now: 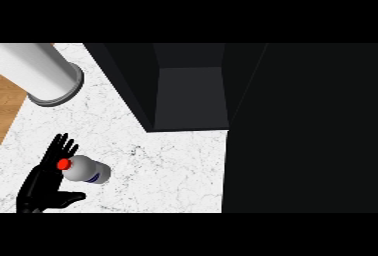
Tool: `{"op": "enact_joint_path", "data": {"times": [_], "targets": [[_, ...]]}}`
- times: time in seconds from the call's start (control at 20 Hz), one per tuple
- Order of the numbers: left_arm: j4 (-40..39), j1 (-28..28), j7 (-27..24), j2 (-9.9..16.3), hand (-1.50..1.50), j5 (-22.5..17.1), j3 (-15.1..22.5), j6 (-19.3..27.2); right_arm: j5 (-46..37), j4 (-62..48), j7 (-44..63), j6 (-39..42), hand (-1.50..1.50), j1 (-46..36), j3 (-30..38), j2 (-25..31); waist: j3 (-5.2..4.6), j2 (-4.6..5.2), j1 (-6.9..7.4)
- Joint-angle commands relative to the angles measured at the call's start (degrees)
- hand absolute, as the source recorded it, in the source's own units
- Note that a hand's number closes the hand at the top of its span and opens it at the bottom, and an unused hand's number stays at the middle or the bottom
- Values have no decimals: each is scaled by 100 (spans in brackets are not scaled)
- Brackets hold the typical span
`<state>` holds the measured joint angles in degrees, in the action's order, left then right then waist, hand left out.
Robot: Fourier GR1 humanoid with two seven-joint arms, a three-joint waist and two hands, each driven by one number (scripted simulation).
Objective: Pick up the bottled water, place it into the cabinet and close the cabinet
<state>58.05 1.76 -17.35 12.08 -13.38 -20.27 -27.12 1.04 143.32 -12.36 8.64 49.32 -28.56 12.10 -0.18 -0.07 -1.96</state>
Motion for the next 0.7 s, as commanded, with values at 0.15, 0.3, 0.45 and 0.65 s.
{"op": "enact_joint_path", "data": {"times": [0.15,0.3,0.45,0.65], "targets": [[-1581,484,-1333,-18,-150,626,223,-264,-334,768,-128,-66,-150,407,13,374,0,7,-2],[-1892,850,-1482,-98,-150,676,253,-205,-549,985,-205,-198,-150,720,-239,467,-3,1,-24],[-2549,985,-2096,-43,150,695,133,-408,-289,818,-507,-2,-150,790,7,786,-8,15,-61],[-2941,1114,-2661,158,150,1045,277,-304,-141,767,-717,-113,-150,802,221,816,-1,12,-25]]}}
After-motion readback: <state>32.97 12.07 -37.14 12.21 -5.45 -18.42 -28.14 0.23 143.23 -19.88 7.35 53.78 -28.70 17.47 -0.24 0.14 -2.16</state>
